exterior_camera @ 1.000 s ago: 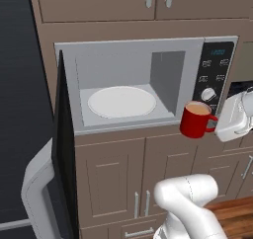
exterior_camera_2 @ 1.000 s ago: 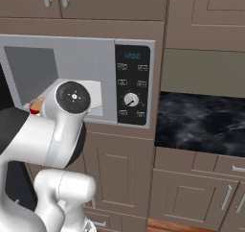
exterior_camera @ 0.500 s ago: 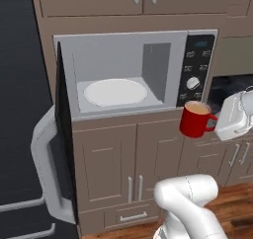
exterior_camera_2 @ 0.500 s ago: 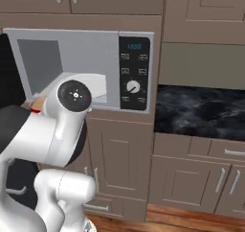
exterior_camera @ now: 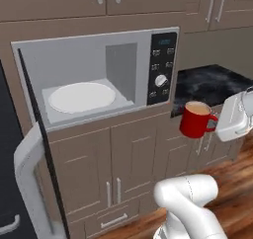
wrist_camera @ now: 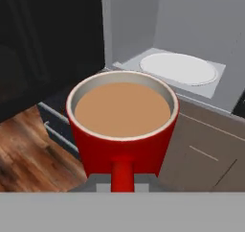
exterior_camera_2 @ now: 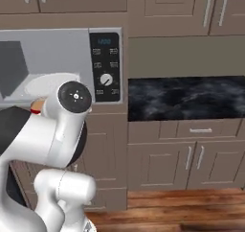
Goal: Pick the cup of tea, navigate to the dining table, and place it on the saucer.
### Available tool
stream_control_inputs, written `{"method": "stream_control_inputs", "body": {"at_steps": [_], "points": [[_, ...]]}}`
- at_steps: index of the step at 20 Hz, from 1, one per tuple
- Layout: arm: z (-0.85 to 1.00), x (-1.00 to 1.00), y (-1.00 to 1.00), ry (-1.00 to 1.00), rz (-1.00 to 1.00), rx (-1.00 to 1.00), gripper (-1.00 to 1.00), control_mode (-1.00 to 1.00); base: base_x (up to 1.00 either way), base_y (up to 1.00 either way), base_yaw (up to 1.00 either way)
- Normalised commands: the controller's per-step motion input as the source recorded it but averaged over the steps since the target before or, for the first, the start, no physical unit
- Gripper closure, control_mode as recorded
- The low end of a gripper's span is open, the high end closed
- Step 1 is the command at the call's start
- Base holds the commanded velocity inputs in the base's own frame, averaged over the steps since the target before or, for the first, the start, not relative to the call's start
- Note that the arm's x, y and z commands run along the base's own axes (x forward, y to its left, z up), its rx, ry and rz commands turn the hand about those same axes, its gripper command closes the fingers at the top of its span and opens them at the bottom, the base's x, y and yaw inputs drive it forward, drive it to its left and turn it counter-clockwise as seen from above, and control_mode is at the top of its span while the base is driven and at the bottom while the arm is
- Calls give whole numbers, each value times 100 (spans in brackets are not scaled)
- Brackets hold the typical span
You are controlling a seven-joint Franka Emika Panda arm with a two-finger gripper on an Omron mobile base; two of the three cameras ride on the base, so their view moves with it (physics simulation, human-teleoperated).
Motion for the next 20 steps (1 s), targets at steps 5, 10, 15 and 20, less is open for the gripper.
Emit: {"method": "stream_control_inputs", "body": {"at_steps": [5, 10, 15, 20], "points": [[0, 0, 0, 0, 0, 0, 100, 100, 8, -2, -81], [0, 0, 0, 0, 0, 0, 100, 100, 0, 2, -95], [0, 0, 0, 0, 0, 0, 100, 100, 0, 8, -97], [0, 0, 0, 0, 0, 0, 100, 100, 0, 8, -97]]}}
